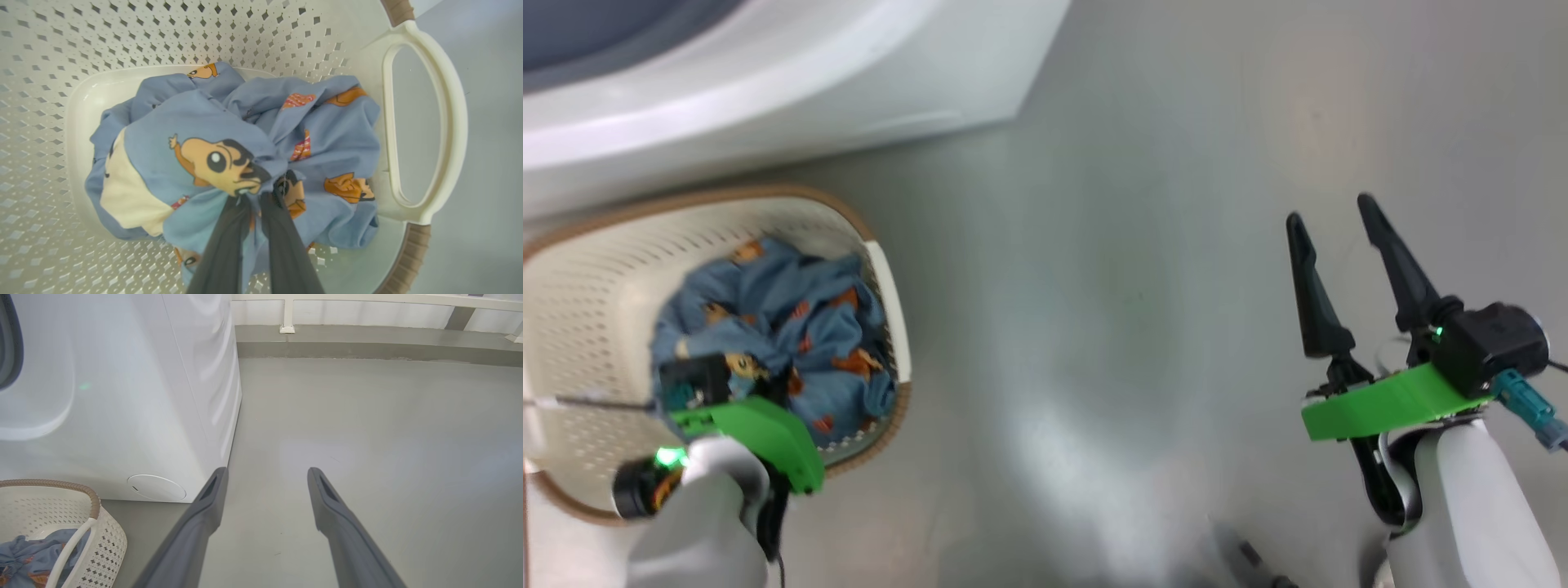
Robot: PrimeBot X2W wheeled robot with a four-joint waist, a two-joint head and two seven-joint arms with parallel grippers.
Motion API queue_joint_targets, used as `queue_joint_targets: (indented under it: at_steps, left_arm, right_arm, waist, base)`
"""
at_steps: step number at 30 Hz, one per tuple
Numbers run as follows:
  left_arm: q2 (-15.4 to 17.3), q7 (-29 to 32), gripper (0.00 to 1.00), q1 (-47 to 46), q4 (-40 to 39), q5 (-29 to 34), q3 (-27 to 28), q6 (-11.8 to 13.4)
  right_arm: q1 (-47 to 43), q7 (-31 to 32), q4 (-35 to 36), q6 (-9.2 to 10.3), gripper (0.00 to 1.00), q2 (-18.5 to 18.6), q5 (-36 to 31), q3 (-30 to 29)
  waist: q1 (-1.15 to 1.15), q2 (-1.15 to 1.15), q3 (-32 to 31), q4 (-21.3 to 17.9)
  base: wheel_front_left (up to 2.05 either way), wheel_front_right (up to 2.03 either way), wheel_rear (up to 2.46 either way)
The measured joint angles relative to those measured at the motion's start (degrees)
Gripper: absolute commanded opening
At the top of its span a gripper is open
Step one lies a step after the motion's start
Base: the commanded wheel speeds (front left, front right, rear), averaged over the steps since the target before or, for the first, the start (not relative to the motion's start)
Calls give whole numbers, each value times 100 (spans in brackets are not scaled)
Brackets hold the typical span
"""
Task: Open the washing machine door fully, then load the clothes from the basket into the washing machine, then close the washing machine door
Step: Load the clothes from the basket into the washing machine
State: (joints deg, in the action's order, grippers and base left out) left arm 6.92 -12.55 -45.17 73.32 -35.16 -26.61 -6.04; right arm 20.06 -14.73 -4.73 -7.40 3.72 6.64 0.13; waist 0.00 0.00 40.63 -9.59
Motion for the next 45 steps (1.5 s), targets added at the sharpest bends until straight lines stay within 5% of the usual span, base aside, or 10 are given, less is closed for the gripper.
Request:
queue_joint_targets:
  at_steps: [5,20,31,45]
  left_arm:
    - [-133,-166,0,630,-339,-85,209,52]
    - [-169,-172,0,3267,-3540,790,1361,892]
    - [-349,-172,0,4539,-4985,1330,1864,1032]
    - [-398,-172,0,5264,-5876,1606,2123,1089]
  right_arm:
    - [-367,0,-153,0,100,20,1,-40]
    - [-1592,0,-375,0,100,121,92,-126]
    - [-2008,0,-397,0,100,125,120,-126]
    - [-2401,0,-400,0,100,141,142,-290]
  waist:
    - [0,0,-669,199]
    - [0,0,-2455,642]
    - [0,0,-3466,840]
    - [0,0,-4061,932]
  base:
    - [0,0,0]
    - [0,0,0]
    - [0,0,0]
    - [0,0,0]
